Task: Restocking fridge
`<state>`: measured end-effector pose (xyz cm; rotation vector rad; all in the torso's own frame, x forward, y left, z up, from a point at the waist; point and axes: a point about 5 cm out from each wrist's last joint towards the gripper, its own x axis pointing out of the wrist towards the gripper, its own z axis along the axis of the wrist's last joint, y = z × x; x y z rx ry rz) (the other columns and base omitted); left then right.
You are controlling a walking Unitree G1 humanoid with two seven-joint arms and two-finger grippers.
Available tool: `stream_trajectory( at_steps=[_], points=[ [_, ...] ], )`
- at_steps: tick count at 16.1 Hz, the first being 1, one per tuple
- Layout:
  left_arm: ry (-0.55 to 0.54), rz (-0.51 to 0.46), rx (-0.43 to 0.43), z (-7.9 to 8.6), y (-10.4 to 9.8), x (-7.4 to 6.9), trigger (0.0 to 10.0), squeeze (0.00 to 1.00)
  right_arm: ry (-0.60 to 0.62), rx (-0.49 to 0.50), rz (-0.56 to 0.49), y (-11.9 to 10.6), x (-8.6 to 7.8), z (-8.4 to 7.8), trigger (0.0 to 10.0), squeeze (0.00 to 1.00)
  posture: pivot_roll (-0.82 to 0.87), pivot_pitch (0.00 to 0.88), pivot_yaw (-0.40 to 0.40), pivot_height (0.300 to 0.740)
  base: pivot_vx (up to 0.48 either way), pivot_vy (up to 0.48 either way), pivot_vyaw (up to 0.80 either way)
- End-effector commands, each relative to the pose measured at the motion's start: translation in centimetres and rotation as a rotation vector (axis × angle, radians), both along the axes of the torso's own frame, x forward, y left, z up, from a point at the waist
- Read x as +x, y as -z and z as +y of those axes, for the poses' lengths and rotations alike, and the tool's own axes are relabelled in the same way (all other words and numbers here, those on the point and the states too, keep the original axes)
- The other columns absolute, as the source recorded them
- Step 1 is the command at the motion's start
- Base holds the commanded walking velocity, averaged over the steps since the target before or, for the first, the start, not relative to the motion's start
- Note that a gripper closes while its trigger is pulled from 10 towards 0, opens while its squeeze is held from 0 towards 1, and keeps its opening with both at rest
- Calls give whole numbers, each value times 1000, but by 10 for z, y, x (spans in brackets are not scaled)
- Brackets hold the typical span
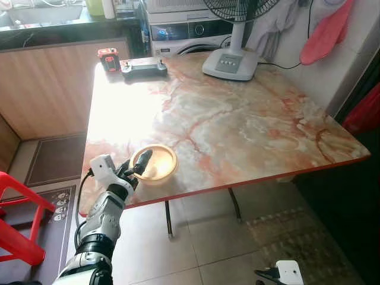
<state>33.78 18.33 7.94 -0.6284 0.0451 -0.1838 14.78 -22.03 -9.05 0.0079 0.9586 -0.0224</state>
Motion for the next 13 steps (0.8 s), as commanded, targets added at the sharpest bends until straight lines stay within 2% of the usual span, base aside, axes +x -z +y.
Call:
stream_trajectory(
  at_steps=[1,10,11,13],
  points=[
    [16,5,1,-1,-2,3,10000,0,-4,-9,4,0,-1,-2,10000,0,24,0,-27,740,0,0,0],
    [39,54,19,-5,7,3,10000,0,-5,-11,8,0,-2,-3,10000,0,21,0,-28,740,0,0,0],
    [45,55,19,-6,6,4,0,0,-9,-15,14,0,-2,-4,10000,0,19,0,-28,740,0,0,0],
    [50,55,21,-7,6,4,0,0,-8,-15,13,0,-2,-4,10000,0,19,0,-27,740,0,0,0]
  ],
)
